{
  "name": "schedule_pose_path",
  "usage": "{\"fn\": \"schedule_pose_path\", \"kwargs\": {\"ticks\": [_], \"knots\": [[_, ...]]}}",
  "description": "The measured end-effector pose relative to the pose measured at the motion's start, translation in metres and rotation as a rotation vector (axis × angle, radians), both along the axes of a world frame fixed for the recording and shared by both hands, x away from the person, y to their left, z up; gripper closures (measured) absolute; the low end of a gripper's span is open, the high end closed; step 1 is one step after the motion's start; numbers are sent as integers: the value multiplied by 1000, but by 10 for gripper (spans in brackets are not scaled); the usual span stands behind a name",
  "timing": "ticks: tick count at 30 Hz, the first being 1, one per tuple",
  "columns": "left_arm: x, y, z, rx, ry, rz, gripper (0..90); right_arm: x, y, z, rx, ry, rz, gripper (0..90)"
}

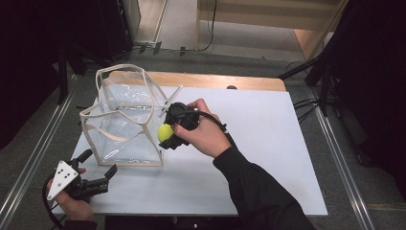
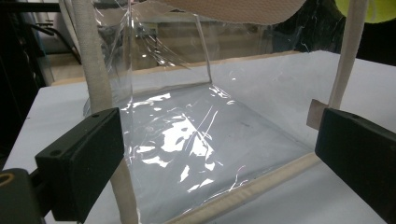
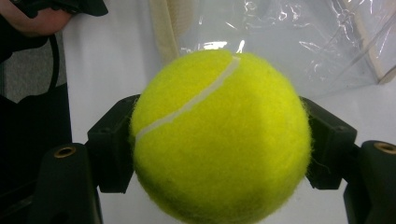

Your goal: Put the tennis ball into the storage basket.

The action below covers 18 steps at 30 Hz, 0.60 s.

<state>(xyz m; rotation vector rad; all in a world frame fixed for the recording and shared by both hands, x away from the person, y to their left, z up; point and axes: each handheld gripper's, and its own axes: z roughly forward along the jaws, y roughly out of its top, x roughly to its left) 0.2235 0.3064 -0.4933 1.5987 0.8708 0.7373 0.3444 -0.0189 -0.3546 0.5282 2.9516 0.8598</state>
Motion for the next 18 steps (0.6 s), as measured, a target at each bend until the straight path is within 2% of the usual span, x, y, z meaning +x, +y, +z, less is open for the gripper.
{"fn": "schedule_pose_path", "kwargs": {"ticks": [18], "knots": [[0,0,0,0,1,-5,13,9,3,25,20,-10,8,238]]}}
